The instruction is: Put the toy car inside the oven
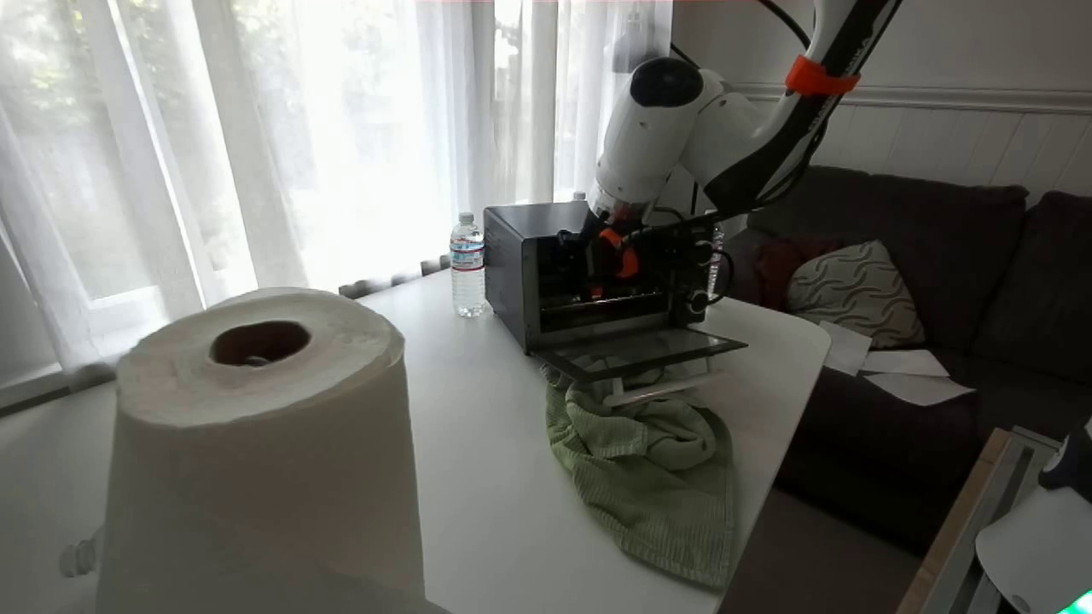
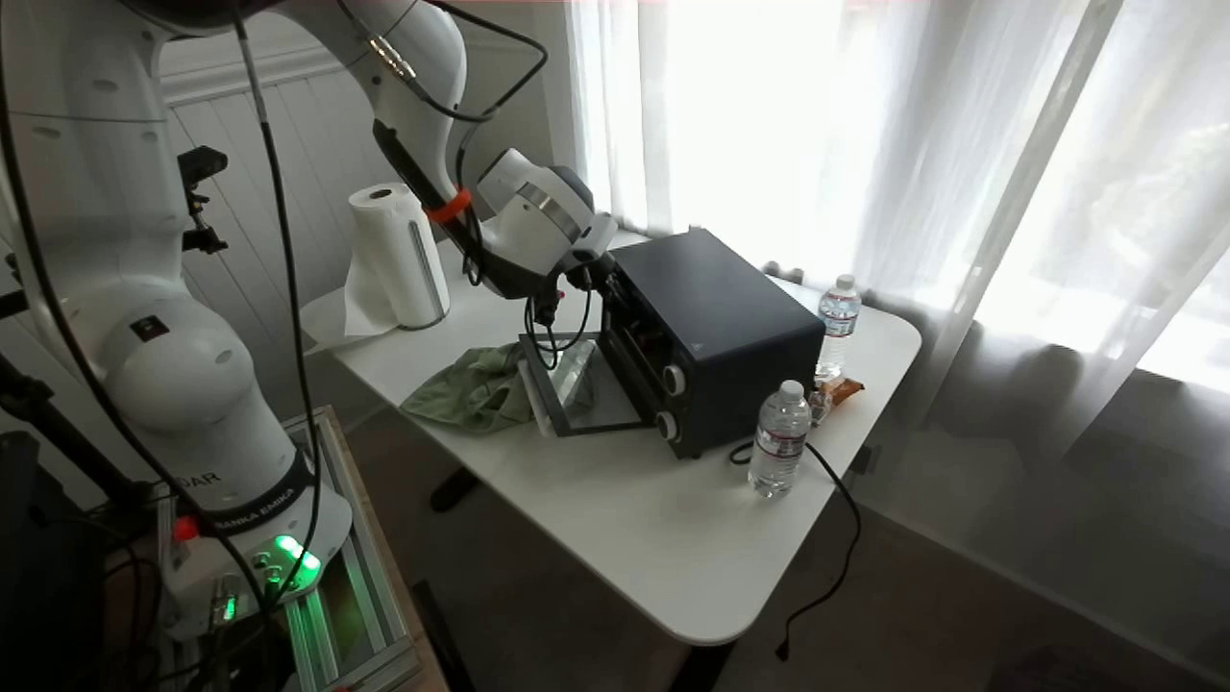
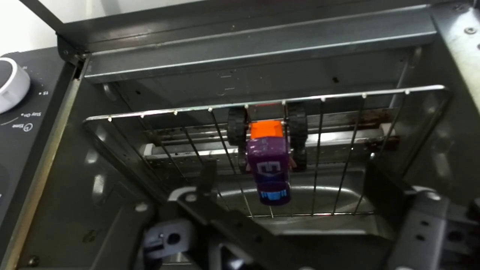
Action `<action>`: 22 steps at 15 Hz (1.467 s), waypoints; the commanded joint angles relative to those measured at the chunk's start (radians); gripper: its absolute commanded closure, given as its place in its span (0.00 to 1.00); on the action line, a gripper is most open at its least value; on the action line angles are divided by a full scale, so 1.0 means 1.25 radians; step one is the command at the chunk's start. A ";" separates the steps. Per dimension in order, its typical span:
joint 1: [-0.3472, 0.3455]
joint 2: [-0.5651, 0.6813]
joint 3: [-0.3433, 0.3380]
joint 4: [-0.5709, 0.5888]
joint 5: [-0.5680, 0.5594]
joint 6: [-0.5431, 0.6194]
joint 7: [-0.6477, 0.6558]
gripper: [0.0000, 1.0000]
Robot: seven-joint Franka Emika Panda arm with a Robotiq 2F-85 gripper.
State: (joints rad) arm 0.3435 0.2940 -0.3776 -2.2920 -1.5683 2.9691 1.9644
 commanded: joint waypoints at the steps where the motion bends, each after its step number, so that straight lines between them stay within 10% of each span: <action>1: -0.002 -0.022 -0.005 -0.020 -0.047 0.033 0.038 0.00; 9: -0.012 -0.101 -0.022 -0.111 -0.121 0.061 0.028 0.00; 15: -0.045 -0.187 -0.072 -0.262 0.050 0.129 -0.230 0.00; 16: -0.175 -0.211 0.041 -0.288 0.102 0.124 -0.296 0.00; 22: -0.299 -0.210 0.148 -0.420 0.449 0.187 -0.593 0.00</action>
State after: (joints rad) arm 0.0226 0.0764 -0.2628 -2.7254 -1.1969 3.1857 1.3804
